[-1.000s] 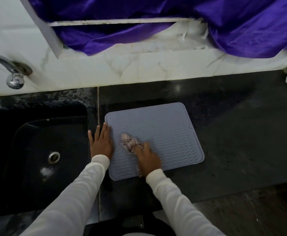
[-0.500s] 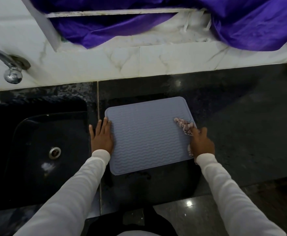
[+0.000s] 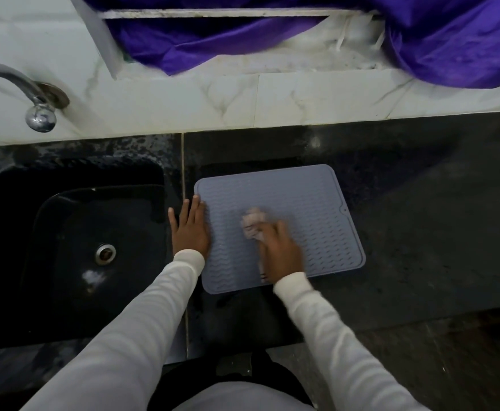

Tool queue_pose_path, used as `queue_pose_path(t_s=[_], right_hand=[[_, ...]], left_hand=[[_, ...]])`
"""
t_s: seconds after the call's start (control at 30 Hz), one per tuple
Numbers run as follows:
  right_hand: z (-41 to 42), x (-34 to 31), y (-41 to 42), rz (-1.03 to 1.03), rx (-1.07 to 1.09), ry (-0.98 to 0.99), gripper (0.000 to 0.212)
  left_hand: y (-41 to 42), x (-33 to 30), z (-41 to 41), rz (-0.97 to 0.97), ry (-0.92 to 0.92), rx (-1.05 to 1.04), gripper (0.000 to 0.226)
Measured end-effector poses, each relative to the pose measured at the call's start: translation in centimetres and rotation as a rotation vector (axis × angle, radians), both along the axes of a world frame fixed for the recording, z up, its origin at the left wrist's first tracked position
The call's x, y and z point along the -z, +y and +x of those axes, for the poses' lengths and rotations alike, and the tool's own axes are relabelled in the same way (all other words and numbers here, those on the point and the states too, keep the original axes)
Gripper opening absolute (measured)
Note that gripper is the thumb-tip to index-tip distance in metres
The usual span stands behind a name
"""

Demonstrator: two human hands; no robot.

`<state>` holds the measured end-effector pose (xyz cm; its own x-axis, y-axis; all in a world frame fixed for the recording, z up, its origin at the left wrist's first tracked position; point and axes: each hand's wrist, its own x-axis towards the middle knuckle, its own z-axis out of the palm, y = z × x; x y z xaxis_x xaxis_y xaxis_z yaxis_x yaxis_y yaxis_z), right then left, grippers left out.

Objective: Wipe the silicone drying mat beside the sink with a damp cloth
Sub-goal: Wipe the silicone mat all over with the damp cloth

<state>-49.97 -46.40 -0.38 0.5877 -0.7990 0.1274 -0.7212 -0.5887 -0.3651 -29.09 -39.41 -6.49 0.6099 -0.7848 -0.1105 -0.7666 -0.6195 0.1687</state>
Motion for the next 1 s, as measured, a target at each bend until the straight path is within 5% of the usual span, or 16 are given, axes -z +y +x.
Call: queue_pose_path(t_s=[0.2, 0.33, 1.0], right_hand=[[4.9, 2.6, 8.5, 0.164, -0.166, 0.155, 0.012], [3.2, 2.5, 6.7, 0.054, -0.236, 0.196, 0.027], [-15.5, 1.6, -10.9, 0.101, 0.377, 0.339, 0.039]], left_hand=[[0.0, 0.6, 0.8, 0.034, 0.011, 0.026, 0.062], [0.0, 0.2, 0.5, 0.034, -0.002, 0.033, 0.060], [0.1, 0.6, 0.5, -0.045, -0.001, 0.039, 0.053]])
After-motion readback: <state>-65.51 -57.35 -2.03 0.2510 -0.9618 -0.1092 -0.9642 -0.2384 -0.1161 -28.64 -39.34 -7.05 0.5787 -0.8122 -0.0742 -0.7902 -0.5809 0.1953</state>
